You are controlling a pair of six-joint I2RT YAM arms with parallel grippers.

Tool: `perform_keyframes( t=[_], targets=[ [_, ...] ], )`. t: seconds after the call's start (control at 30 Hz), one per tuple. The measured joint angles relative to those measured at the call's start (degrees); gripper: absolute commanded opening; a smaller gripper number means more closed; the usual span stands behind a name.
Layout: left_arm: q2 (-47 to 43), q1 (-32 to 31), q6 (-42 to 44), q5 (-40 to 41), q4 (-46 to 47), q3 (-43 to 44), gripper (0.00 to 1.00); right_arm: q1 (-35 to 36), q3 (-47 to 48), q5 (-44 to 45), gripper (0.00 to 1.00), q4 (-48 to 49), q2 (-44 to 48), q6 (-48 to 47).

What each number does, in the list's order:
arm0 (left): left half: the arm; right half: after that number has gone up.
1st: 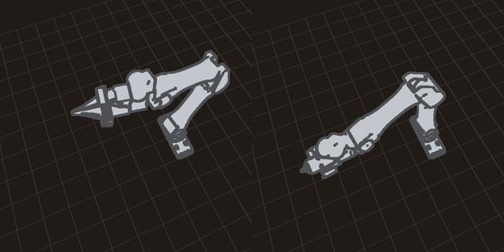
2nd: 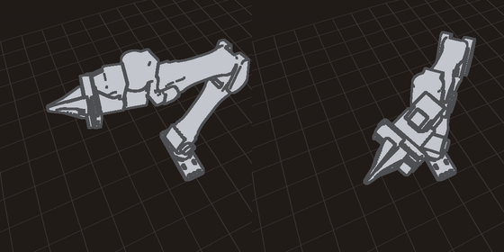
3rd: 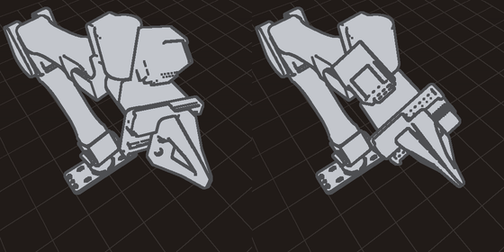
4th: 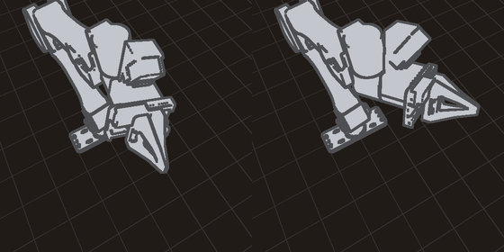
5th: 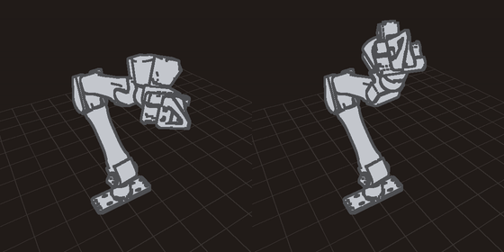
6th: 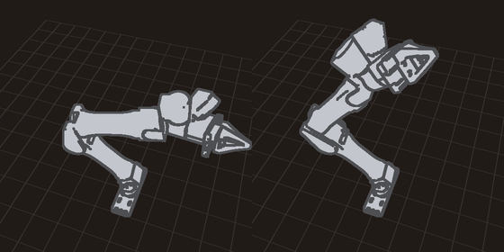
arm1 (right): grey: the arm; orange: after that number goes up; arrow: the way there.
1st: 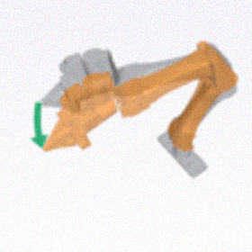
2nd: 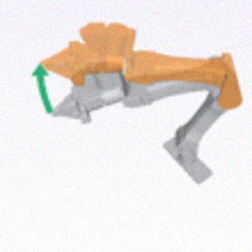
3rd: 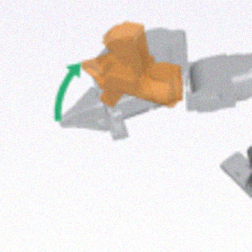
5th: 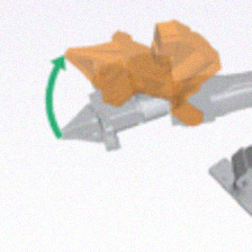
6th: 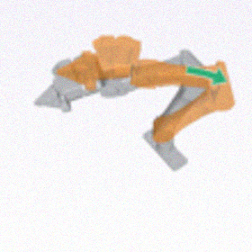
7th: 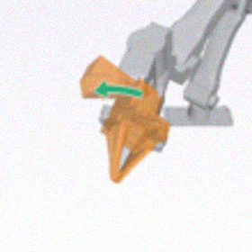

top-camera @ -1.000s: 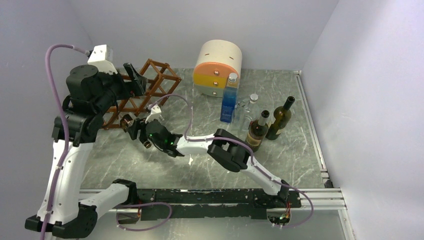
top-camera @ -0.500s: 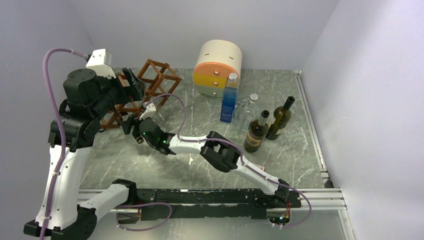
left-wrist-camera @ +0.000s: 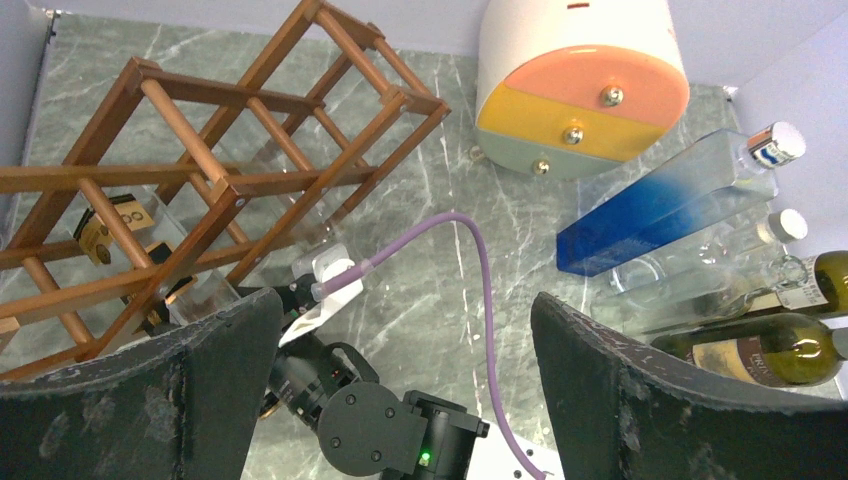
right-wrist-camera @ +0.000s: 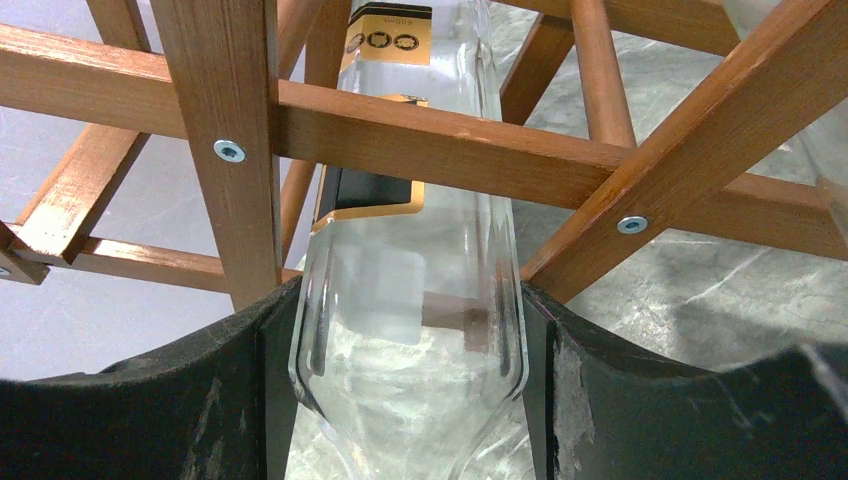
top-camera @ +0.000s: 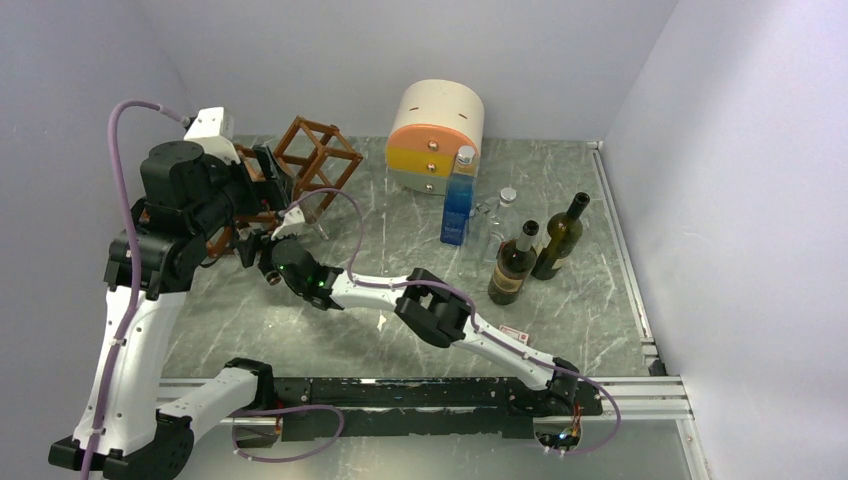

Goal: Put the wine bottle on the wine rack

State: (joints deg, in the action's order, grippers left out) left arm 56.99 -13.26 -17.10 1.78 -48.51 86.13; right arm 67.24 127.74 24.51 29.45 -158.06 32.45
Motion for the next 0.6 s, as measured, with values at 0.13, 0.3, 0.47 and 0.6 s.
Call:
perform_keyframes(
  t=[0.13, 0.3, 0.47, 0.6],
  targets=[
    [0.0, 0.0, 0.0, 0.0, -0.6, -0.8, 0.98, 0.0, 0.4, 0.0, 0.70, 0.1, -0.2, -0.5],
    [0.2, 0.0, 0.0, 0.1, -0.7, -0.9, 0.98, 0.0, 0.4, 0.0, 0.82, 1.1, -0.3, -1.2],
    [0.2, 0.0, 0.0, 0.1, -0.9, -0.8, 0.98, -0.5, -2.7, 0.0, 0.87, 5.8, 1.1, -1.6],
    [0.2, 0.0, 0.2, 0.2, -1.1, -0.3, 0.98, -0.7, -6.3, -0.1, 0.87, 7.7, 3.4, -1.7]
  ],
)
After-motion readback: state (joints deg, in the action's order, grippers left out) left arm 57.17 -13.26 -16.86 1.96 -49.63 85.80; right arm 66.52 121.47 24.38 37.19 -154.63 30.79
